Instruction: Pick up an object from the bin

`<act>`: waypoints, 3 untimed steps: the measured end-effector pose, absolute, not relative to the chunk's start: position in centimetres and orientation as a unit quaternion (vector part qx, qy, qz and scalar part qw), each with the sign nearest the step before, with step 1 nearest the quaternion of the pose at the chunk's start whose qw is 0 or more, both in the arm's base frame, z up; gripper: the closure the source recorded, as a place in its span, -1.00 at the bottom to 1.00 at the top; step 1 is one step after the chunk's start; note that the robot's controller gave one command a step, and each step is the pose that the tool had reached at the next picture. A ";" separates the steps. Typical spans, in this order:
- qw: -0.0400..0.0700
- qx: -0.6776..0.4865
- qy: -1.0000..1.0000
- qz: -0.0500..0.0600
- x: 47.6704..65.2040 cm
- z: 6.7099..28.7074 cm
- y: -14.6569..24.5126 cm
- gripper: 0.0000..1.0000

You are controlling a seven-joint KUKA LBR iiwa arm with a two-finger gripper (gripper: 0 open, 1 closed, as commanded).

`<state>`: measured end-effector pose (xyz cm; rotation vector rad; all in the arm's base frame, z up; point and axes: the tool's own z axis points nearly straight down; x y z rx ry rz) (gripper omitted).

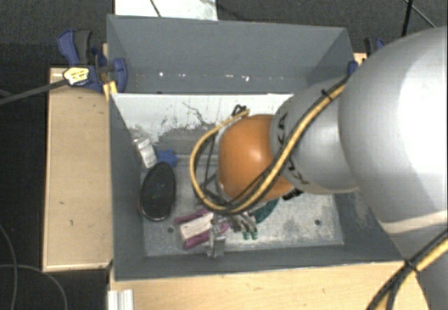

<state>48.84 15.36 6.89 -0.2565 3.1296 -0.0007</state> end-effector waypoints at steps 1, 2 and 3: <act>0.001 -0.078 0.997 0.000 48.9 6.9 15.4 -1.00; 0.001 -0.076 0.997 0.000 48.8 6.9 15.4 1.00; 0.002 -0.072 0.997 0.001 48.9 10.7 15.4 1.00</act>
Offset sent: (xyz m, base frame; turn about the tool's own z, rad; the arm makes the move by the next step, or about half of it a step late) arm 0.0000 0.0000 0.0000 0.0000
